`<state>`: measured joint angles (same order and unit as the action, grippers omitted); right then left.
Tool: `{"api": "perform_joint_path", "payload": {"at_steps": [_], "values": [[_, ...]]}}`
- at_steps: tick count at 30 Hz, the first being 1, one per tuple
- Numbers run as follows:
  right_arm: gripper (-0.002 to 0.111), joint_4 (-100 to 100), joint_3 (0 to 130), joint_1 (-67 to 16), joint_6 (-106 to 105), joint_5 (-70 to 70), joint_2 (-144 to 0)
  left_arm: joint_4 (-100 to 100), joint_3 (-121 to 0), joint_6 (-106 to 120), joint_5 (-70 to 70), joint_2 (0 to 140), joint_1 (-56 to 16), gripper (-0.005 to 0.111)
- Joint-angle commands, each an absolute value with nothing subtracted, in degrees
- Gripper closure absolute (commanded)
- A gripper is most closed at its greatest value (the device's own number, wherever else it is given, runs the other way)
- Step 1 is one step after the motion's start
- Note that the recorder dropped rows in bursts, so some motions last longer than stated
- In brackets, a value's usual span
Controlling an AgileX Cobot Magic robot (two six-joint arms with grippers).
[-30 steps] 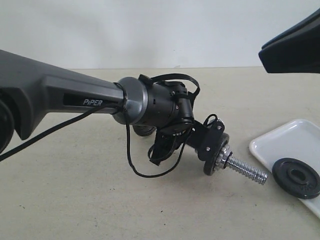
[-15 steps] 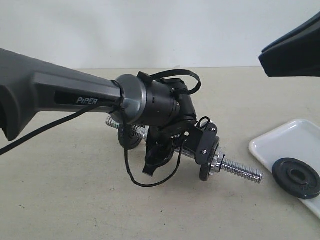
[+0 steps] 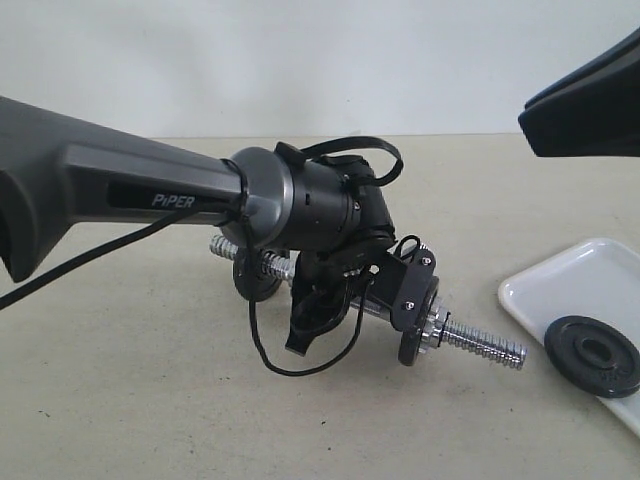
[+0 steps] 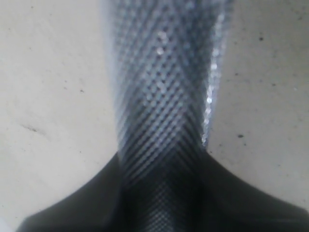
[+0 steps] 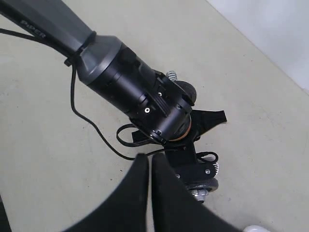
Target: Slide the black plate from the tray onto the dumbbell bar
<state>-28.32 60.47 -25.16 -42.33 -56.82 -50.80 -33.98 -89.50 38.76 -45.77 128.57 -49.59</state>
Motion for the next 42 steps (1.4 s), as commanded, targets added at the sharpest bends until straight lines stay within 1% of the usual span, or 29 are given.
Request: {"api": "perform_joint_path", "payload": {"at_steps": [1,12,19,24,31,33,42], "values": [[0.108,-28.0,60.7,-25.2,-42.2,-56.8,-50.5,-34.6,-89.9,39.0,-46.6,126.3,-49.9,0.102],[0.108,-28.0,60.7,-25.2,-42.2,-57.5,-50.5,-31.8,-89.9,40.0,-46.8,126.3,-49.9,0.102],[0.108,-28.0,60.7,-25.2,-42.2,-58.2,-50.5,-30.5,-89.9,38.0,-46.9,126.3,-49.7,0.083],[0.108,-28.0,60.7,-25.2,-42.2,-58.2,-50.5,-30.5,-89.9,37.2,-47.0,126.3,-49.7,0.078],[0.108,-27.9,60.7,-25.2,-42.2,-58.2,-50.5,-30.7,-89.9,36.9,-47.1,126.3,-49.7,0.063],[0.108,-27.8,60.7,-25.2,-42.2,-58.4,-50.5,-30.7,-89.9,36.9,-47.1,126.3,-49.7,0.061],[0.108,-27.6,60.7,-25.2,-42.2,-58.4,-50.5,-31.0,-89.9,33.2,-47.8,126.3,-49.7,0.061]]}}
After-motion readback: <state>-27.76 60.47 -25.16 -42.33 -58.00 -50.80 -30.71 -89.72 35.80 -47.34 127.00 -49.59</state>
